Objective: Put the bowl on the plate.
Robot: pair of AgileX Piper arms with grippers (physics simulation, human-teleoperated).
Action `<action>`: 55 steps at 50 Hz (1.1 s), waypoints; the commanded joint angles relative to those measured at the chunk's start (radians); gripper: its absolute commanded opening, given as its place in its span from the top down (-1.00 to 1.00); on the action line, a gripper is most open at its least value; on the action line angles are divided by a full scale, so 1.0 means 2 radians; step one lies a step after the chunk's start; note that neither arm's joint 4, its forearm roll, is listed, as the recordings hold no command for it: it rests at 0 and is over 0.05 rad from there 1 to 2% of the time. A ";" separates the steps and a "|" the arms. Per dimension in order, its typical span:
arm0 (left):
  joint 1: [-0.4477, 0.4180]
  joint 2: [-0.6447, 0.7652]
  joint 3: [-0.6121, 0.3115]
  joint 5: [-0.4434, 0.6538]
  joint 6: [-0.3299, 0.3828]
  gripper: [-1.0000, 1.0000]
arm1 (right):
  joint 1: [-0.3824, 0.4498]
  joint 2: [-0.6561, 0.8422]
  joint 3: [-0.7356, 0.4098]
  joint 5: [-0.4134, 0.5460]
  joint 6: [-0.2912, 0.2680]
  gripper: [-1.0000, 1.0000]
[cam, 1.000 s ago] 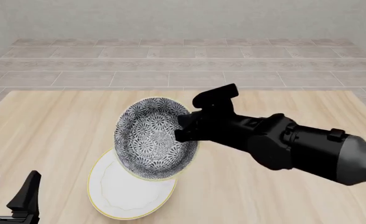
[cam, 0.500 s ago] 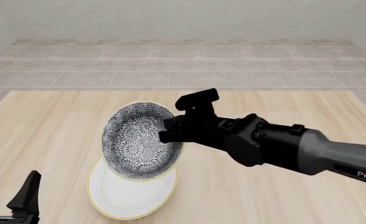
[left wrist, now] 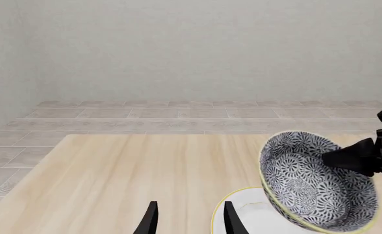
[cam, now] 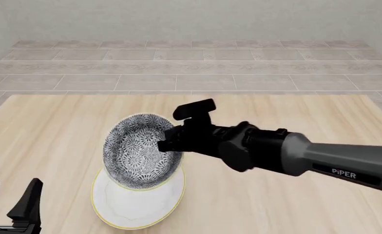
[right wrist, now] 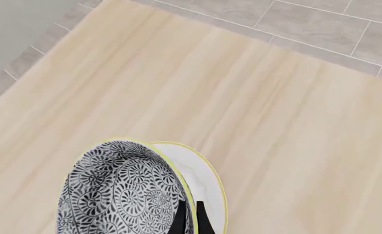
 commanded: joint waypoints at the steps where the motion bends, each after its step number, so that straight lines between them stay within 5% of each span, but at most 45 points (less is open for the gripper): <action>1: 0.000 0.000 0.000 0.000 0.000 -1.00 | -0.003 0.021 -0.015 0.001 0.001 1.00; 55: 0.000 0.000 0.000 0.000 0.000 -1.00 | 0.015 0.075 -0.020 -0.027 0.017 1.00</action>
